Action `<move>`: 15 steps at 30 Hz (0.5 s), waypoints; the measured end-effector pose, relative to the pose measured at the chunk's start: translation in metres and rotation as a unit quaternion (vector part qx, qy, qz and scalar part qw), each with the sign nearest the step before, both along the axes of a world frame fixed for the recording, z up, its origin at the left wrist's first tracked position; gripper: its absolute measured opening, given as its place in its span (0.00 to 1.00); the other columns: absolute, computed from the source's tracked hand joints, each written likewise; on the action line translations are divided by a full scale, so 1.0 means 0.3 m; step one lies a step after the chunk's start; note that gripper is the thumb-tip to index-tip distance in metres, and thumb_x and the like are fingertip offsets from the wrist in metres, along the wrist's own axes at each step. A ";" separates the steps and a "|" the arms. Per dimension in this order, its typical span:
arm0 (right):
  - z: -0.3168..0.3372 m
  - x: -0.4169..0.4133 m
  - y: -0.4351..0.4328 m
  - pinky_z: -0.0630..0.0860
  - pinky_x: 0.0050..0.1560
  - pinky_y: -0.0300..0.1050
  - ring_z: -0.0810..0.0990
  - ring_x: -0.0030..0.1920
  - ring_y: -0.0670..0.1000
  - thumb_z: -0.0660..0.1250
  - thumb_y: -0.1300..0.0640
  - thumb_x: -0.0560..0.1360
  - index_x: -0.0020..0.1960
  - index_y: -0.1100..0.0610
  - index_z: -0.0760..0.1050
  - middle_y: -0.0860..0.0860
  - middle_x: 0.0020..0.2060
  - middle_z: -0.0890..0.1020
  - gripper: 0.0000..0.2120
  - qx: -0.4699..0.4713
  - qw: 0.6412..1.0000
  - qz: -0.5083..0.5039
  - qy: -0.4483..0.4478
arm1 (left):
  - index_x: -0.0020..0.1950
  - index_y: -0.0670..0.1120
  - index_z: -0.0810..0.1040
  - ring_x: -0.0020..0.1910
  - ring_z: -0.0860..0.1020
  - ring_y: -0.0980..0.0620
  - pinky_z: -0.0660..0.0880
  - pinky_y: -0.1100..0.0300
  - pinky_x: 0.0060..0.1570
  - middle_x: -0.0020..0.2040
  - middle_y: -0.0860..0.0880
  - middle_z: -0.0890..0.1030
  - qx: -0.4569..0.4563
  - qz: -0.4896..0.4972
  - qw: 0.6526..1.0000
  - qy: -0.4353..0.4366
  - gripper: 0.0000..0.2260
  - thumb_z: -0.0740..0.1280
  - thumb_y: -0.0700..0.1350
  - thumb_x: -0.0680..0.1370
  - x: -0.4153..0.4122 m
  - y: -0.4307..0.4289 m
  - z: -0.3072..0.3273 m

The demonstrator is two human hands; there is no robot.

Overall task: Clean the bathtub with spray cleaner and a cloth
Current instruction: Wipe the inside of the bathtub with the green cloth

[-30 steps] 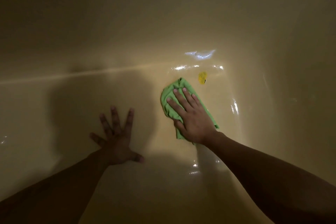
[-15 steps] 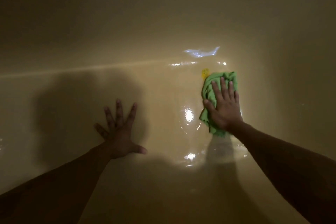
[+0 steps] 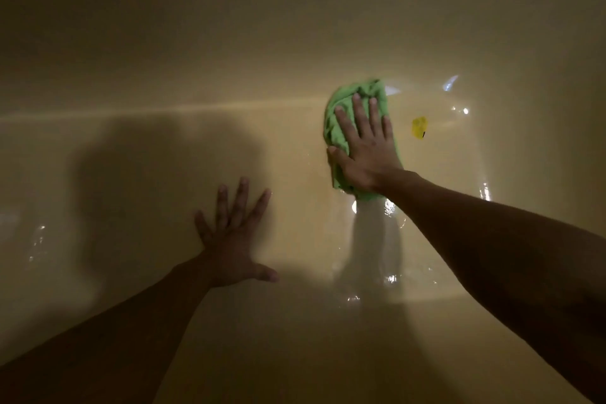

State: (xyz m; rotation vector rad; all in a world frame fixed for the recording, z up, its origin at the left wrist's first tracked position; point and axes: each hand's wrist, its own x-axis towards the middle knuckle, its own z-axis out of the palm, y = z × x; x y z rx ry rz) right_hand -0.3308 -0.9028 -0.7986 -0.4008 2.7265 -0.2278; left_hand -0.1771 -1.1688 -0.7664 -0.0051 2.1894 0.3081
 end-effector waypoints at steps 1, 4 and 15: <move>-0.002 0.034 -0.026 0.37 0.79 0.61 0.32 0.80 0.58 0.47 0.35 0.80 0.83 0.45 0.40 0.52 0.82 0.36 0.36 0.000 0.999 0.043 -0.001 | 0.74 0.68 0.24 0.70 0.15 0.44 0.33 0.25 0.69 0.71 0.58 0.15 0.000 0.003 1.000 -0.003 0.69 0.78 0.72 0.57 0.003 -0.005 -0.001; -0.011 0.176 -0.059 0.42 0.80 0.62 0.38 0.82 0.57 0.50 0.37 0.79 0.83 0.46 0.49 0.51 0.83 0.45 0.35 -0.028 0.986 0.162 0.016 | 0.74 0.68 0.23 0.70 0.15 0.44 0.33 0.24 0.69 0.70 0.57 0.14 0.000 0.008 1.000 -0.016 0.69 0.79 0.71 0.58 0.014 -0.017 0.000; 0.022 0.474 0.201 0.39 0.80 0.59 0.35 0.82 0.55 0.53 0.37 0.84 0.84 0.46 0.44 0.50 0.83 0.40 0.34 -0.003 0.970 0.242 -0.027 | 0.70 0.69 0.19 0.69 0.15 0.38 0.42 0.18 0.65 0.66 0.57 0.10 -0.016 0.062 0.995 -0.071 0.67 0.78 0.70 0.62 0.087 -0.059 0.023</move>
